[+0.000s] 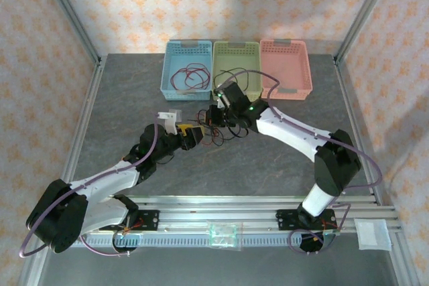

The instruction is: Untangle the cables

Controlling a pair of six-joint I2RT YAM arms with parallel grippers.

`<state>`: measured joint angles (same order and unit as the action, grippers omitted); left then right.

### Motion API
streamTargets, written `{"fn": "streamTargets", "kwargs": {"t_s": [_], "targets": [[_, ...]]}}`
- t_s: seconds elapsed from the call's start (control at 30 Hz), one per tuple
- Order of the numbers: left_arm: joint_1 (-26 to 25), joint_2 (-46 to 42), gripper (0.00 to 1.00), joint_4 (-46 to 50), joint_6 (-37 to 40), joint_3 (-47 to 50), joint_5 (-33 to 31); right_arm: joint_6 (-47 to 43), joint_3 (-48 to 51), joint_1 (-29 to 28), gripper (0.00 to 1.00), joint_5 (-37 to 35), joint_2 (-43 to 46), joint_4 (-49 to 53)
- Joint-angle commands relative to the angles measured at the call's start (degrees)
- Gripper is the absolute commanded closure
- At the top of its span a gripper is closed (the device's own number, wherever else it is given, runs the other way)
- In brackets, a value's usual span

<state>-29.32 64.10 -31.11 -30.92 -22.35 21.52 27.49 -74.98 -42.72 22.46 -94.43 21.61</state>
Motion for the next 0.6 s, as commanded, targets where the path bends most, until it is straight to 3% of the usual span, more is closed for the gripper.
{"fn": "streamTargets", "kwargs": {"t_s": [0.0, 0.3, 0.57], "targets": [[-0.13, 0.79, 0.35, -0.18, 0.64, 0.51, -3.5, 0.1, -1.33, -0.01, 1.0, -0.97, 2.88, -1.16], [-0.07, 7.33, 0.3, -5.77, -5.06, -3.67, -7.45, -2.08, -1.57, 0.09, 1.0, 4.91, 3.42, -1.47], [-0.14, 15.56, 0.3, -0.89, -7.81, -10.6, -15.31, -3.08, -3.71, 0.09, 1.0, 6.11, 5.45, -0.47]]}}
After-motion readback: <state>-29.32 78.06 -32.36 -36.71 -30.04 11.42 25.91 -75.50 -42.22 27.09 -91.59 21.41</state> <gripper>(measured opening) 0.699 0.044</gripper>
